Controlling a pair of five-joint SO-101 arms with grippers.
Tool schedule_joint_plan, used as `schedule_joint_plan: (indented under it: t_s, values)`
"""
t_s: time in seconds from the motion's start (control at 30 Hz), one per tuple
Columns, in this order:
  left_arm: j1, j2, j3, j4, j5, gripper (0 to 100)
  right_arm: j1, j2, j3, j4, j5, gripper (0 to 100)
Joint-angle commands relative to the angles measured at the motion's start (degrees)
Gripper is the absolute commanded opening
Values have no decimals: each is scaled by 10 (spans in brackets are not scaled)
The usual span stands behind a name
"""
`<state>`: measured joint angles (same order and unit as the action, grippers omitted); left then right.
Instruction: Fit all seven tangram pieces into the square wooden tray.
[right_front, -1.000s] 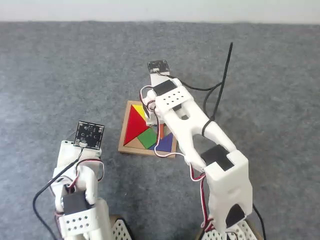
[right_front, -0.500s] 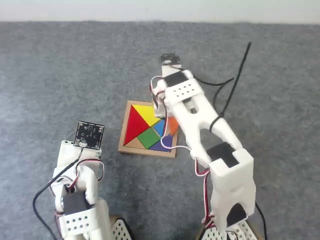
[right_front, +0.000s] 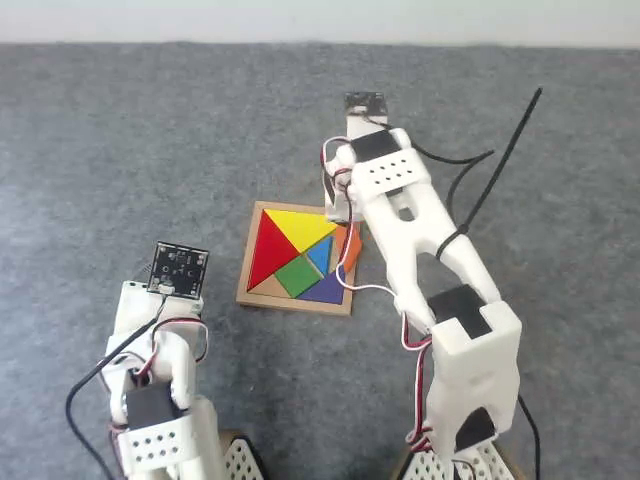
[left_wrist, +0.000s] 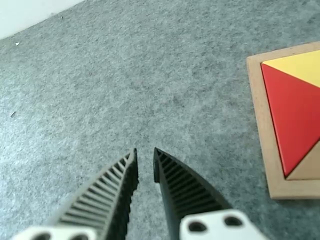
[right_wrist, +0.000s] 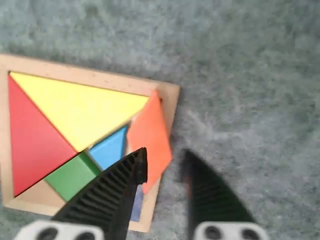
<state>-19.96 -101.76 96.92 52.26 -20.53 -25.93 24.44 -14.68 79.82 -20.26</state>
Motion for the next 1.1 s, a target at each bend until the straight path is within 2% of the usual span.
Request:
schedule_joint_plan:
  t_s: [0.0,0.07,0.73,1.07]
  values:
    - [-5,-8,-7,-16,-5,55,18,-23,-29,2,7,35]
    - [-5,-8,-7,-16,-5,55,19,-1,-29,1,7,6]
    - [-5,-8,-7,-17,-5,55,-59,42,-29,1,3,8]
    - [-17,-8,-7,-18,-5,55,68,-5,-38,7,7,8]
